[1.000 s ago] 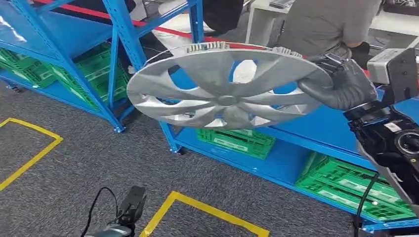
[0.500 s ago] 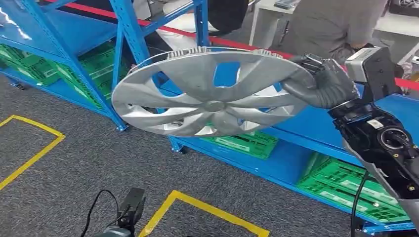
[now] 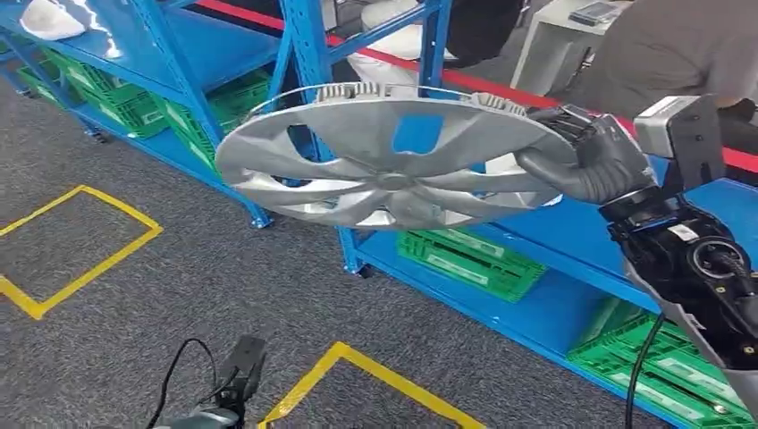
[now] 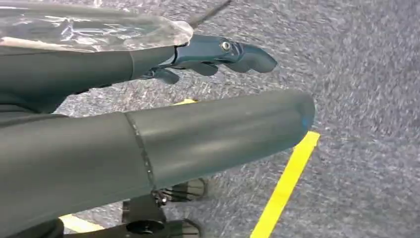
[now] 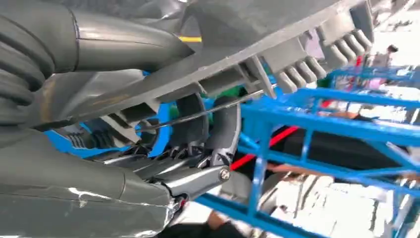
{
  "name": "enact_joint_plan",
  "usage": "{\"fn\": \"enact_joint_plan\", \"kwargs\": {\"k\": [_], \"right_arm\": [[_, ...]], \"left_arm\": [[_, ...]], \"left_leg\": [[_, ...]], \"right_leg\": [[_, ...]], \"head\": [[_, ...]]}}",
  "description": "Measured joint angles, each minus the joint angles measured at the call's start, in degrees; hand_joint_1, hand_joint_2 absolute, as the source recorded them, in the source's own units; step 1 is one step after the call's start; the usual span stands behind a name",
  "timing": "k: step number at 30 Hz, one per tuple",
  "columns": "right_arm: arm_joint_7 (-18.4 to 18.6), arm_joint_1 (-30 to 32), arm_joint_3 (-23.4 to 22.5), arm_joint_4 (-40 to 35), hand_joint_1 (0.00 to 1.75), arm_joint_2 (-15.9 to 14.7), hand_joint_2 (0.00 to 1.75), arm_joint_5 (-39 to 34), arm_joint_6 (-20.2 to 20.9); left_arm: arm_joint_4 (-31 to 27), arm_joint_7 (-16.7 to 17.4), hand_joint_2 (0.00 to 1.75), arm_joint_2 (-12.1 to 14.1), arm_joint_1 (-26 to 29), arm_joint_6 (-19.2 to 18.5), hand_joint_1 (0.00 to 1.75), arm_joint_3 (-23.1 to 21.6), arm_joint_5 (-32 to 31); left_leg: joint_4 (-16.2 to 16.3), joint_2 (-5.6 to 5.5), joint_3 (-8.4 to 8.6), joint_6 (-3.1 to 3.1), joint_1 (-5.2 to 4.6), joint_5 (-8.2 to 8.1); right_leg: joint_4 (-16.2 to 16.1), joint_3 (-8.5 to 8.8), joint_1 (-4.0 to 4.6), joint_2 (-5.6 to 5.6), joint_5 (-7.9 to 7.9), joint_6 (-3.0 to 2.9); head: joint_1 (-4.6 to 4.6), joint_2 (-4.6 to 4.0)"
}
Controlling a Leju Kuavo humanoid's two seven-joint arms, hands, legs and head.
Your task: Take the parts from the cabinet and place them on the table.
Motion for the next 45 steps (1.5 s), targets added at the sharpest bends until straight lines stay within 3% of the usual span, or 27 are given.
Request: {"fn": "enact_joint_plan", "kwargs": {"k": [2,3,4,5,8,9,11,13,17,18,19,21,23,25,27,28,29,32,33,35,36,38,39,41,43,44,45], "right_arm": [[0.0,-0.1,0.0,0.0,1.75,0.1,1.75,0.0,0.0],[0.0,-0.1,0.0,0.0,1.75,0.1,1.75,0.0,0.0],[0.0,-0.1,0.0,0.0,1.75,0.1,1.75,0.0,0.0],[0.0,-0.2,0.0,0.0,1.75,0.1,1.75,0.0,0.0],[-0.1,0.1,0.0,0.0,1.75,0.1,1.75,0.0,0.0],[0.0,0.3,0.1,0.0,1.75,0.1,1.75,0.0,0.0],[0.0,0.4,0.1,0.1,1.75,0.1,1.75,0.0,0.0],[-0.1,0.1,0.0,0.0,1.75,0.1,1.75,0.0,0.0],[-0.1,0.1,0.0,0.1,1.75,0.1,1.75,0.0,0.0],[-0.1,0.1,0.0,0.1,1.75,0.1,1.75,0.0,0.0],[-0.1,0.1,0.0,0.1,1.75,0.1,1.75,0.0,0.0],[-0.3,0.2,-0.1,0.2,1.75,0.1,1.75,0.0,0.0],[-0.4,0.6,-0.1,0.4,1.75,0.1,1.75,0.0,0.0],[-0.5,0.9,0.0,0.6,1.75,0.1,1.75,0.0,0.0],[-0.7,0.9,0.0,0.8,1.75,0.1,1.75,0.1,0.0],[-0.9,0.9,-0.1,0.8,1.75,0.1,1.75,0.1,0.1],[-1.0,0.8,-0.1,0.8,1.75,0.1,1.75,0.1,0.1],[-1.1,0.9,0.0,0.8,1.75,0.2,1.75,0.2,0.2],[-1.1,0.9,-0.1,0.8,1.75,0.2,1.75,0.4,0.2],[-1.1,0.9,-0.1,0.8,1.75,0.2,1.75,0.5,0.2],[-1.1,0.9,-0.2,0.8,1.75,0.2,1.75,0.5,0.2],[-1.0,1.3,-0.2,0.8,1.75,0.2,1.75,0.6,0.2],[-0.9,1.6,-0.2,0.8,1.75,0.2,1.75,0.6,0.1],[-0.9,2.0,-0.2,0.8,1.75,0.2,1.75,0.7,0.1],[-0.9,2.0,-0.3,0.7,1.75,0.2,1.75,0.8,0.1],[-0.9,2.0,-0.4,0.6,1.75,0.2,1.75,0.8,0.1],[-0.9,1.9,-0.5,0.6,1.75,0.1,1.75,0.8,0.1]], "left_arm": [[0.0,0.1,0.00,0.0,0.1,-0.1,0.00,0.0,0.0],[0.0,0.1,0.00,0.1,0.2,-0.1,0.00,0.0,0.0],[0.0,0.1,0.00,0.0,0.2,-0.1,0.00,0.0,0.0],[0.0,0.1,0.00,0.0,0.1,-0.1,0.00,0.0,-0.1],[0.0,0.2,0.00,0.0,0.0,-0.1,0.00,0.0,-0.1],[0.0,0.2,0.00,0.0,0.1,-0.1,0.00,0.0,-0.1],[0.0,0.2,0.00,0.2,0.0,-0.1,0.00,0.0,-0.1],[0.0,0.2,0.00,0.2,-0.1,-0.1,0.00,0.0,-0.1],[0.0,0.3,0.00,0.2,-0.2,-0.2,0.00,0.0,-0.2],[0.0,0.3,0.00,0.2,-0.2,-0.2,0.00,0.0,-0.2],[0.0,0.4,0.00,0.2,-0.2,-0.2,0.00,0.0,-0.2],[0.0,0.5,0.00,0.2,-0.4,-0.3,0.00,0.0,-0.3],[0.0,0.5,0.00,0.1,-0.4,-0.3,0.00,0.0,-0.3],[0.0,0.5,0.00,0.1,-0.4,-0.3,0.00,0.0,-0.3],[0.0,0.6,0.00,0.1,-0.4,-0.3,0.00,0.0,-0.3],[0.0,0.6,0.00,0.1,-0.4,-0.3,0.00,0.0,-0.4],[0.0,0.6,0.00,0.0,-0.5,-0.3,0.00,0.0,-0.4],[0.0,0.6,0.00,0.0,-0.3,-0.4,0.00,0.0,-0.6],[0.0,0.7,0.00,0.1,-0.3,-0.4,0.00,0.0,-0.7],[0.0,0.7,0.00,0.1,-0.3,-0.4,0.00,0.0,-0.8],[0.0,0.7,0.00,0.1,-0.5,-0.5,0.00,0.0,-0.9],[0.0,0.9,0.00,0.1,-0.6,-0.6,0.00,-0.1,-1.0],[0.0,0.9,0.00,0.1,-0.5,-0.6,0.00,-0.1,-1.0],[0.0,1.0,0.00,0.2,-0.5,-0.6,0.00,-0.1,-1.0],[0.0,1.0,0.00,0.4,-0.7,-0.6,0.00,-0.1,-1.0],[0.0,1.0,0.00,0.3,-0.9,-0.6,0.00,-0.1,-1.0],[0.0,1.0,0.00,0.3,-0.9,-0.6,0.00,-0.1,-1.0]], "left_leg": [[-0.4,-1.22,-0.03,-0.86,0.02,0.31],[0.0,-0.42,-0.13,-0.86,0.20,-0.03],[1.6,2.31,-0.87,-1.02,-0.17,-1.27],[5.6,3.92,-2.81,-1.22,-0.12,-3.55],[18.2,4.89,-9.06,-1.84,0.01,-8.11],[17.8,4.94,-9.01,-1.89,0.04,-7.29],[9.6,5.48,-4.87,-1.86,0.13,-3.03],[-0.6,8.75,0.37,-1.44,-0.08,-0.41],[-0.4,6.23,0.02,-0.10,-0.37,-0.18],[-0.8,5.73,0.29,0.37,0.00,0.11],[-0.9,5.33,0.34,0.47,0.04,0.17],[-0.9,4.58,0.32,0.96,0.02,0.23],[-0.8,3.41,0.35,1.08,-0.13,0.19],[-0.7,1.98,0.40,1.08,-0.13,0.19],[-0.5,0.71,0.57,0.98,-0.11,0.12],[-0.5,0.14,0.60,0.83,-0.04,0.03],[-0.2,-0.31,0.23,0.50,-0.39,0.02],[-0.7,-1.89,-0.13,-0.62,0.36,0.60],[-0.8,-2.54,-0.18,-1.09,-0.01,0.71],[3.1,2.68,-2.01,-1.17,-0.20,-2.09],[7.9,4.00,-4.28,-1.44,-0.07,-4.46],[16.6,4.83,-8.52,-1.77,-0.01,-7.60],[17.9,4.95,-9.24,-1.91,0.00,-7.53],[11.7,5.27,-6.10,-1.83,0.02,-3.81],[0.8,7.88,-0.11,-1.60,-0.01,0.27],[-0.1,8.46,0.22,-1.24,-0.66,-0.39],[-0.5,7.39,0.04,-0.68,-0.49,-0.04]], "right_leg": [[-0.4,0.27,-0.01,-1.00,0.22,-0.41],[-1.2,0.79,-0.55,-1.85,0.67,-0.66],[-1.6,0.96,-0.47,-2.12,0.84,-0.93],[-1.6,0.93,-0.44,-2.78,0.84,-1.31],[-1.6,0.88,-0.29,-4.48,0.78,-1.34],[-1.6,0.91,-0.29,-4.99,0.75,-1.29],[-1.5,0.93,-0.30,-5.99,0.59,-1.06],[-1.0,0.93,0.08,-6.85,0.14,-0.38],[-1.1,1.30,0.38,-8.35,-0.37,0.59],[-0.8,1.16,0.11,-8.00,-0.78,1.04],[0.8,0.72,-0.13,-5.98,-2.10,1.27],[9.5,-3.15,-0.16,-3.92,-6.84,1.46],[18.2,-7.31,-0.16,-3.51,-9.66,1.57],[16.3,-6.87,-0.16,-3.39,-7.11,1.32],[6.7,-2.61,-0.18,-2.53,-1.74,0.86],[1.7,-0.39,-0.23,-0.49,0.36,0.57],[0.0,0.42,-0.41,0.97,-0.24,0.44],[-0.1,0.38,0.22,-0.45,-0.26,0.19],[-0.8,0.75,-0.34,-1.18,0.10,-0.34],[-1.5,1.18,-0.38,-2.39,0.52,-0.95],[-1.5,1.15,-0.31,-2.94,0.49,-1.11],[-1.5,1.14,-0.16,-4.17,0.41,-1.19],[-1.5,1.14,-0.14,-4.75,0.39,-1.17],[-1.4,1.16,-0.14,-5.85,0.28,-1.02],[-1.0,1.20,-0.14,-6.75,-0.13,-0.57],[-0.8,1.00,0.48,-6.99,-0.42,-0.19],[-0.7,1.03,0.43,-7.32,-0.54,-0.01]], "head": [[0.02,0.00],[0.11,0.00],[-0.15,0.00],[-0.55,0.00],[-0.85,0.00],[-0.94,0.00],[-1.09,0.00],[-1.51,0.00],[-0.96,0.00],[-0.92,0.00],[-0.66,0.00],[-0.37,0.00],[-0.22,0.00],[-0.18,0.00],[-0.07,0.00],[-0.04,0.00],[-0.11,0.00],[-0.04,0.00],[-0.09,0.00],[-0.57,0.00],[-0.81,0.00],[-0.85,0.00],[-0.94,0.00],[-1.03,0.00],[-1.35,0.00],[-1.47,0.00],[-1.13,0.00]]}}
